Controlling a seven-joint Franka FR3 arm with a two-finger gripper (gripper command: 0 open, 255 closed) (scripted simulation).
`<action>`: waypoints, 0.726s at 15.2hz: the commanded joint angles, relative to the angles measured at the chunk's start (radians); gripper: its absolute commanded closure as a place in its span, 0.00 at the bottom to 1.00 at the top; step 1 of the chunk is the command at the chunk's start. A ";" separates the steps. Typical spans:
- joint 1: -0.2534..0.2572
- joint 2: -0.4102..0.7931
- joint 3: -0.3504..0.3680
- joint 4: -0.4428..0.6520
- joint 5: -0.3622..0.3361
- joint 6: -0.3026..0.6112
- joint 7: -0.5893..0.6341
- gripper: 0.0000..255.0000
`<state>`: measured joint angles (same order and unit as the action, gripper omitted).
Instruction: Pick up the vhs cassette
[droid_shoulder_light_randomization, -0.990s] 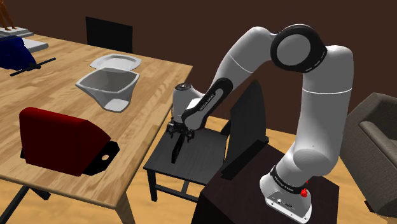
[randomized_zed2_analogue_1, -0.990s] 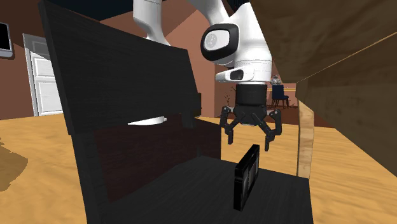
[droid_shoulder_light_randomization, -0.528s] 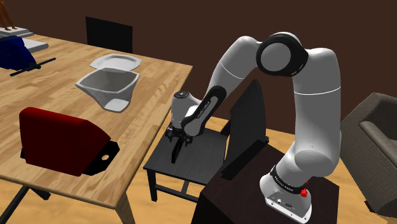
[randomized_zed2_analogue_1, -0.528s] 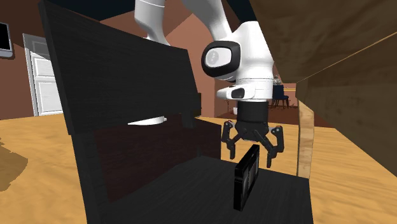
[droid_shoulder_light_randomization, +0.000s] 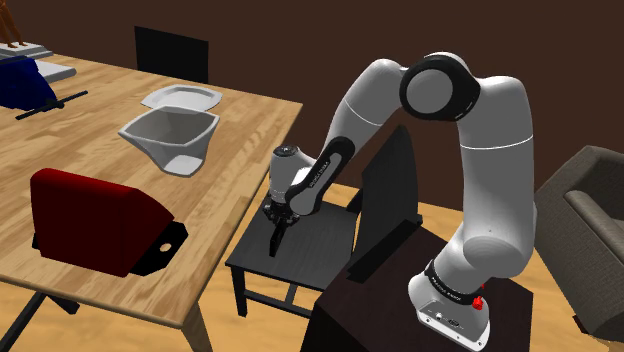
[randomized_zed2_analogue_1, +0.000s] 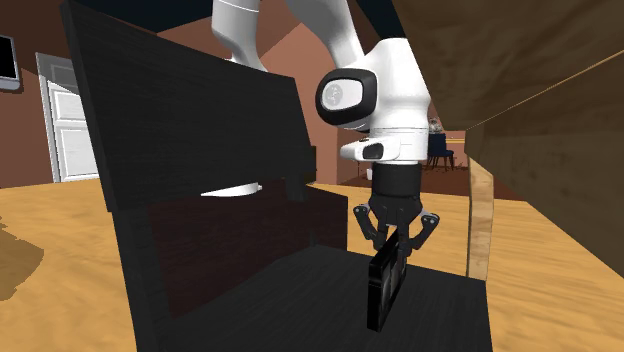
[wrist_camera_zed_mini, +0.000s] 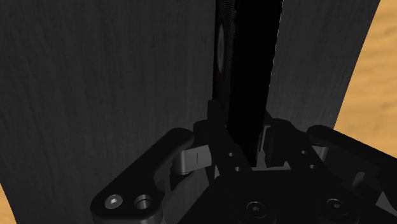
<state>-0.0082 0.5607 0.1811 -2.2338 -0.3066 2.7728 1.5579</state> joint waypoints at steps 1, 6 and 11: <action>0.000 0.001 0.000 0.000 0.000 0.000 0.000 1.00; -0.008 -0.026 0.011 -0.009 0.010 -0.018 -0.007 1.00; -0.031 -0.093 0.041 -0.028 0.038 -0.066 -0.028 1.00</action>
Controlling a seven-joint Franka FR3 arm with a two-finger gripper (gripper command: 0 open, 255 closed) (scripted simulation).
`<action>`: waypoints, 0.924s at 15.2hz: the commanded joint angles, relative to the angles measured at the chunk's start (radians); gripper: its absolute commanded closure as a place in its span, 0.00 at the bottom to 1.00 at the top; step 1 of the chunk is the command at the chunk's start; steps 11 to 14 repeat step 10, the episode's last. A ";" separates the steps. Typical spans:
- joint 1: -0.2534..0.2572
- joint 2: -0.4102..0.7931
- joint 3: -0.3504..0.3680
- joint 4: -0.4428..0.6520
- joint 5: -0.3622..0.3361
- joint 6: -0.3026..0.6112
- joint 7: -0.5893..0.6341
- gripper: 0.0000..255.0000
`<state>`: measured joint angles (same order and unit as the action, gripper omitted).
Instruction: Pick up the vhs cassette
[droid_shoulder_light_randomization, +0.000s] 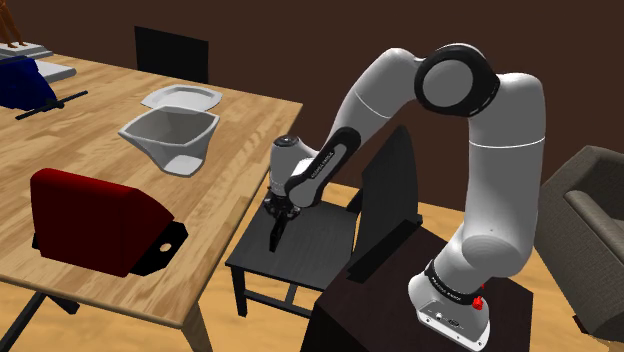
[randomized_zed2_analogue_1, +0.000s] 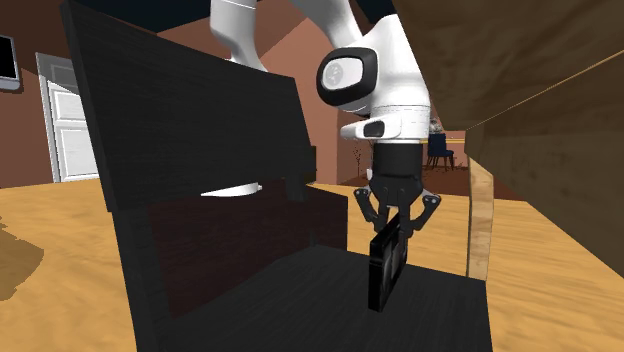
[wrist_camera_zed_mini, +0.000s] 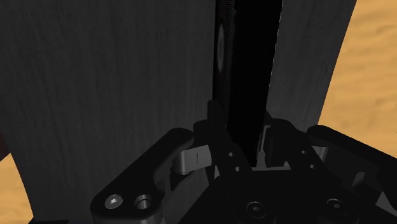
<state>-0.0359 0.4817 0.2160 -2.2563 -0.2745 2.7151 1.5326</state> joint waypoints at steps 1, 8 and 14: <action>-0.008 -0.027 0.011 -0.008 0.012 -0.019 -0.008 1.00; -0.036 -0.118 0.049 -0.024 0.059 -0.092 -0.042 1.00; -0.036 -0.120 0.049 -0.024 0.060 -0.093 -0.043 1.00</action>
